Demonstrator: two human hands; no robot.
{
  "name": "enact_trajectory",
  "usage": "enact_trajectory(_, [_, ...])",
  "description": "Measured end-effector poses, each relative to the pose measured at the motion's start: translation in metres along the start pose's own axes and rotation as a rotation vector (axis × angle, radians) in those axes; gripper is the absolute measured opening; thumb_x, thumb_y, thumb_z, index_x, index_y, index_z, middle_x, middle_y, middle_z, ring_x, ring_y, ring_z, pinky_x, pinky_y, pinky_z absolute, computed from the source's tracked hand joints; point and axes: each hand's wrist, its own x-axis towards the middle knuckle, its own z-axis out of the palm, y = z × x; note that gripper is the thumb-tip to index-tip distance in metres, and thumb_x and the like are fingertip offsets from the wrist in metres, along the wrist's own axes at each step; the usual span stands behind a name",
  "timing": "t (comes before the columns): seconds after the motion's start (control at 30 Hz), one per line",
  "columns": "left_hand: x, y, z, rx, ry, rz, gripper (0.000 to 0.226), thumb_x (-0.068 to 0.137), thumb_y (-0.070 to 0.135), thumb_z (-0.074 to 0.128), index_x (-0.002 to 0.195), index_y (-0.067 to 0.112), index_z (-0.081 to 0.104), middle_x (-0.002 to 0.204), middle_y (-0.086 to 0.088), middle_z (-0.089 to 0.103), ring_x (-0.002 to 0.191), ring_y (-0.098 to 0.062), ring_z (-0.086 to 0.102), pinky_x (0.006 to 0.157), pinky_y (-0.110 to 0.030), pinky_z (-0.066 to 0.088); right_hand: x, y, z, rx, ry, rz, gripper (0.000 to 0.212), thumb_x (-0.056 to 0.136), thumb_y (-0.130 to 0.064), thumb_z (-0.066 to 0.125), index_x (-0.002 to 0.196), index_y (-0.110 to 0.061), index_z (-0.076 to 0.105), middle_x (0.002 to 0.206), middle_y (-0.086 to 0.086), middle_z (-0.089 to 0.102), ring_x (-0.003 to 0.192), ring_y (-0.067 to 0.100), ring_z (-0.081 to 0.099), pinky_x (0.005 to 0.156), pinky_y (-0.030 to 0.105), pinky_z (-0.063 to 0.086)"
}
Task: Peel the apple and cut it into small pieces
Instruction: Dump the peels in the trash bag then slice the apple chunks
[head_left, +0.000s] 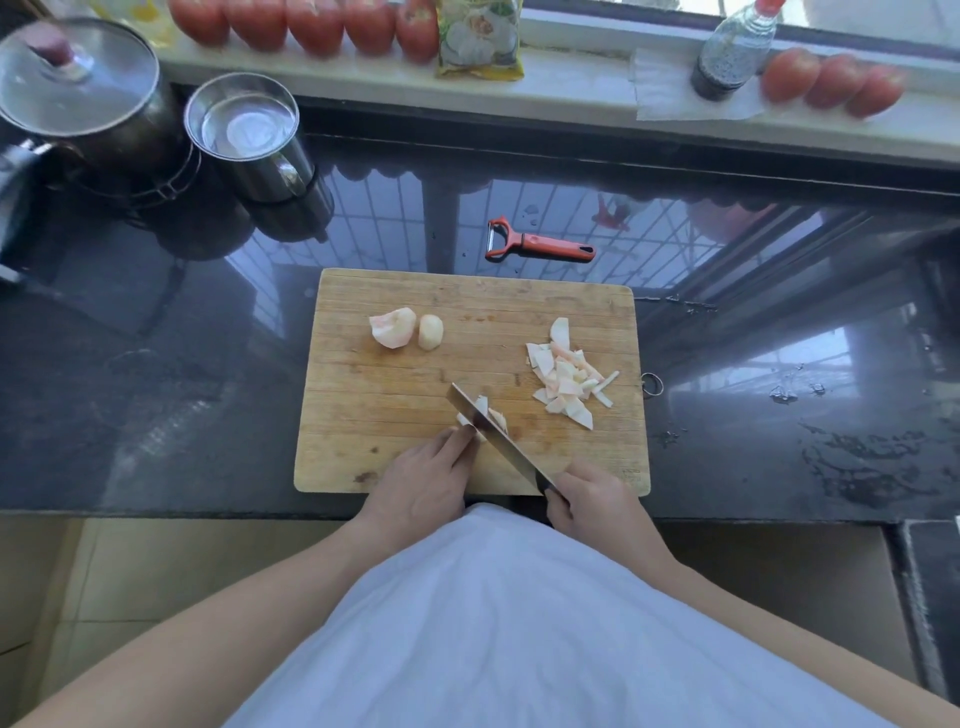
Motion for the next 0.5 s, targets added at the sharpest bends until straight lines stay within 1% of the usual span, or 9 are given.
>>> enact_trajectory(0.07, [0.000, -0.001, 0.001, 0.012, 0.002, 0.023, 0.063, 0.069, 0.021, 0.034, 0.119, 0.006, 0.069, 0.120, -0.003, 0.063, 0.086, -0.017, 0.056, 0.057, -0.029, 0.047, 0.001, 0.001, 0.003, -0.014, -0.010, 0.017, 0.014, 0.080, -0.007, 0.062, 0.067, -0.008, 0.060, 0.064, 0.003, 0.049, 0.047, 0.028, 0.050, 0.039, 0.033, 0.044])
enact_trajectory(0.17, [0.001, -0.002, 0.003, 0.000, 0.002, 0.056, 0.062, 0.070, 0.019, 0.034, 0.118, 0.000, 0.068, 0.122, -0.009, 0.064, 0.090, -0.022, 0.061, 0.060, -0.033, 0.052, 0.002, 0.001, 0.001, -0.025, -0.013, -0.003, 0.015, 0.075, -0.003, 0.066, 0.063, -0.008, 0.059, 0.060, 0.002, 0.046, 0.042, 0.027, 0.047, 0.039, 0.026, 0.032])
enact_trajectory(0.2, [0.002, -0.003, 0.004, 0.003, 0.003, 0.063, 0.062, 0.070, 0.018, 0.034, 0.118, -0.001, 0.068, 0.121, -0.009, 0.064, 0.091, -0.023, 0.060, 0.060, -0.033, 0.052, 0.002, 0.001, 0.000, -0.025, -0.023, -0.008, 0.014, 0.074, -0.003, 0.066, 0.064, -0.008, 0.059, 0.060, 0.002, 0.046, 0.041, 0.027, 0.046, 0.039, 0.025, 0.031])
enact_trajectory(0.27, [0.002, -0.005, 0.005, 0.022, 0.001, 0.067, 0.063, 0.070, 0.018, 0.033, 0.119, -0.001, 0.069, 0.122, -0.009, 0.065, 0.091, -0.022, 0.061, 0.060, -0.032, 0.052, -0.001, 0.002, -0.005, -0.021, -0.027, -0.027, 0.011, 0.073, -0.004, 0.065, 0.067, -0.010, 0.058, 0.060, 0.001, 0.044, 0.040, 0.027, 0.045, 0.035, 0.027, 0.032])
enact_trajectory(0.37, [0.002, -0.007, 0.006, 0.011, -0.012, 0.072, 0.065, 0.073, 0.017, 0.033, 0.126, -0.001, 0.066, 0.128, -0.009, 0.063, 0.101, -0.023, 0.063, 0.065, -0.033, 0.056, -0.008, 0.003, -0.012, -0.061, -0.055, -0.028, 0.008, 0.070, -0.009, 0.062, 0.065, -0.010, 0.056, 0.060, -0.002, 0.040, 0.040, 0.025, 0.044, 0.032, 0.027, 0.029])
enact_trajectory(0.4, [0.002, -0.007, 0.007, 0.006, -0.005, 0.075, 0.065, 0.074, 0.017, 0.033, 0.127, -0.001, 0.065, 0.129, -0.009, 0.062, 0.103, -0.023, 0.061, 0.067, -0.033, 0.056, -0.009, 0.004, -0.012, -0.080, -0.074, -0.013, 0.009, 0.070, -0.010, 0.063, 0.064, -0.009, 0.056, 0.060, -0.002, 0.041, 0.039, 0.025, 0.045, 0.032, 0.026, 0.028])
enact_trajectory(0.47, [0.002, -0.007, 0.006, 0.021, 0.013, 0.082, 0.061, 0.074, 0.018, 0.035, 0.122, 0.002, 0.068, 0.130, -0.007, 0.062, 0.102, -0.020, 0.058, 0.067, -0.032, 0.055, -0.007, 0.007, -0.007, -0.095, -0.114, 0.009, 0.013, 0.071, -0.009, 0.065, 0.062, -0.007, 0.057, 0.059, 0.002, 0.046, 0.039, 0.026, 0.047, 0.032, 0.027, 0.030])
enact_trajectory(0.5, [0.002, -0.007, 0.005, 0.038, 0.022, 0.090, 0.056, 0.074, 0.019, 0.036, 0.114, 0.003, 0.072, 0.129, -0.007, 0.064, 0.100, -0.020, 0.058, 0.066, -0.032, 0.054, -0.002, 0.006, -0.004, -0.085, -0.140, 0.014, 0.015, 0.072, -0.009, 0.065, 0.061, -0.006, 0.056, 0.058, 0.003, 0.046, 0.038, 0.027, 0.046, 0.032, 0.027, 0.031])
